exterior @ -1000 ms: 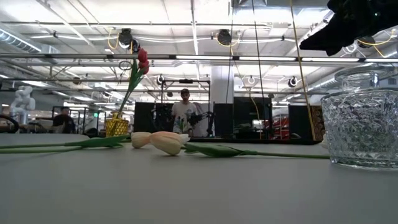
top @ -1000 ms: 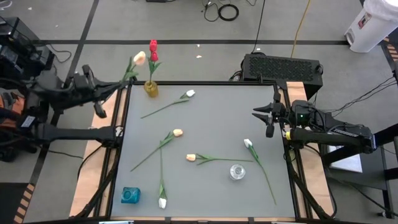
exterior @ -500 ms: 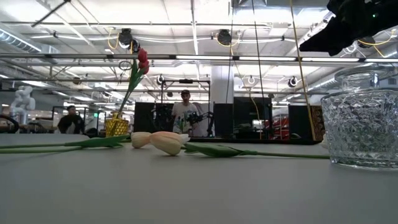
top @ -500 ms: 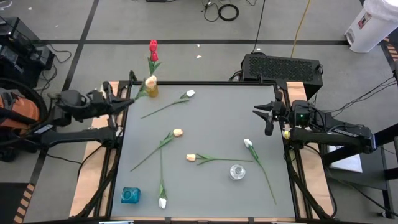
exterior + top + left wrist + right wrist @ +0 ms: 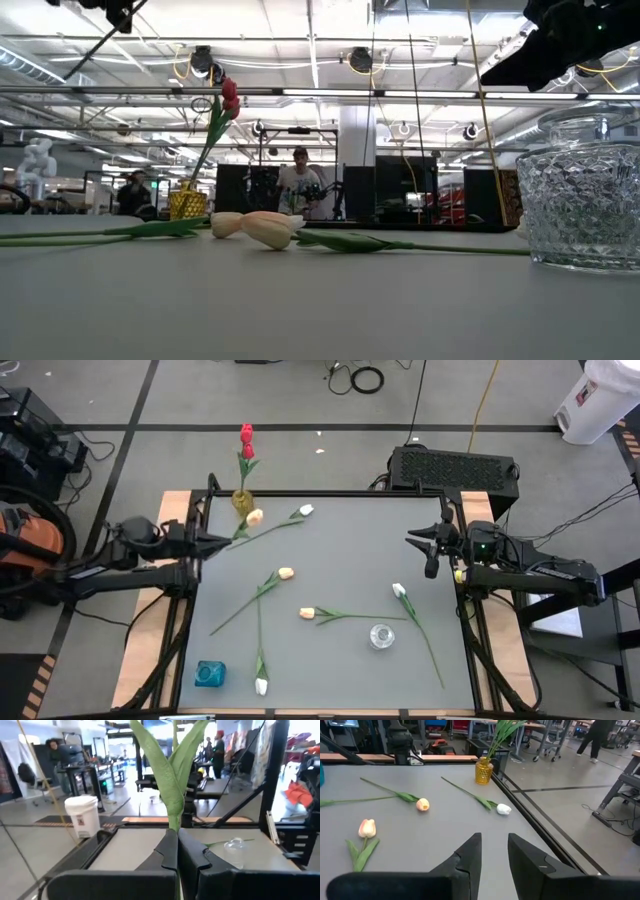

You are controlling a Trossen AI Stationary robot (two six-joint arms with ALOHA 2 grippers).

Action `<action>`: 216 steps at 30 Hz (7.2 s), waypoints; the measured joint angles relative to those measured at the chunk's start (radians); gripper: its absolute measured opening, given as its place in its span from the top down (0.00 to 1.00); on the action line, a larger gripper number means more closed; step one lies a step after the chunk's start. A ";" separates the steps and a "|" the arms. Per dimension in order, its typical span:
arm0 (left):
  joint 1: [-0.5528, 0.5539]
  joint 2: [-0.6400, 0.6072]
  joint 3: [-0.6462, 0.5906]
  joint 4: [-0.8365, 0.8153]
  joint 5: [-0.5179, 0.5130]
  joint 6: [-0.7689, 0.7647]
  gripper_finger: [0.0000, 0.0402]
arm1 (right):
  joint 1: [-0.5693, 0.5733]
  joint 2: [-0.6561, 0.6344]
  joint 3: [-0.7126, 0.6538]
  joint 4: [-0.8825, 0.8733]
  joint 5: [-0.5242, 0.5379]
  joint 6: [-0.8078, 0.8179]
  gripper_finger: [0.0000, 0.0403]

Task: Sort flowers into vase by color
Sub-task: Put the top yellow tulip into the blue vase

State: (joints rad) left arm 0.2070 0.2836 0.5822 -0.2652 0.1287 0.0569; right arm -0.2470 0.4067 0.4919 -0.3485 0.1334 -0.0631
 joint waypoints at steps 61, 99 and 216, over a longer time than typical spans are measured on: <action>-0.025 -0.113 -0.181 0.123 1.098 -0.193 1.00 | 0.000 0.001 0.000 -0.001 -0.004 0.048 0.79; -0.448 0.350 -0.180 0.620 0.875 -0.228 1.00 | 0.000 0.000 0.000 -0.001 -0.004 0.048 0.79; -1.175 0.420 -0.325 1.095 0.093 -0.119 1.00 | 0.000 0.001 0.000 -0.001 -0.004 0.048 0.79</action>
State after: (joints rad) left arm -0.9676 0.7036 0.2577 0.8295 0.2222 -0.0624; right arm -0.2466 0.4072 0.4919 -0.3496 0.1299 -0.0147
